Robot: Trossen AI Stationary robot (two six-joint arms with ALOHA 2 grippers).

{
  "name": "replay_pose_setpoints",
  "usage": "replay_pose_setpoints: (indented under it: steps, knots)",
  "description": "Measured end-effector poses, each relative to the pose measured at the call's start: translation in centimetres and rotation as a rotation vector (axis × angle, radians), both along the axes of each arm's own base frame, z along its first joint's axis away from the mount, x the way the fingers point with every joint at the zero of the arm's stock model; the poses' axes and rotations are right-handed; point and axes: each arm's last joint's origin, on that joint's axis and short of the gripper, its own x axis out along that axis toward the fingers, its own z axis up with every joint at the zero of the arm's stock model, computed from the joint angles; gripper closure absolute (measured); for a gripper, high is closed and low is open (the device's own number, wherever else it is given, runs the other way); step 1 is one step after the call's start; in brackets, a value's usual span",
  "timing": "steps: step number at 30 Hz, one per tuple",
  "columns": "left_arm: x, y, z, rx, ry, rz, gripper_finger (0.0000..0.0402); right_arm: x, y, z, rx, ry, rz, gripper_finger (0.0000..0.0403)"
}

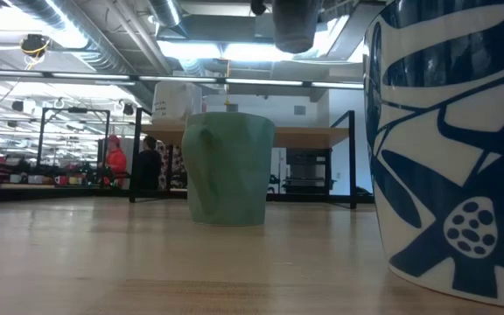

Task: Place coffee mugs
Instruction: Put the violet mug on the shelf

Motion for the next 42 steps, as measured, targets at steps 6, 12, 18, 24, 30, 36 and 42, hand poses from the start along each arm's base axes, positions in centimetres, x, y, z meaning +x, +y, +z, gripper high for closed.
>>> replay_pose_setpoints:
  steps: [6, 12, 18, 24, 30, 36, 42]
  knots:
    - [-0.1, 1.0, 0.4, -0.021, -0.049, 0.024, 0.0379, -1.4, 0.1, 0.7, -0.006, -0.036, 0.0, 0.0175]
    - [0.5, 1.9, -0.2, -0.024, -0.076, 0.029, 0.0379, -2.9, 0.1, 1.1, -0.024, -0.046, -0.043, 0.0175]
    - [1.7, 2.6, -1.8, -0.023, -0.073, 0.0, 0.0379, -3.4, 0.2, 1.1, -0.042, -0.025, -0.042, 0.0175]
    - [2.0, 3.7, -2.2, -0.045, -0.092, 0.01, 0.0379, -3.6, 0.1, 0.6, -0.048, 0.031, -0.066, 0.0175]
    - [2.2, 5.0, -2.7, -0.057, -0.103, 0.022, 0.038, -3.7, 0.1, 0.4, -0.058, 0.06, -0.089, 0.0175]
    - [2.5, 6.1, -3.3, -0.066, -0.113, 0.018, 0.038, -3.8, 0.0, 0.2, -0.06, 0.081, -0.096, 0.0175]
    - [2.8, 7.7, -4.0, -0.073, -0.141, 0.042, 0.038, -3.8, 0.0, 0.2, -0.061, 0.079, -0.097, 0.0175]
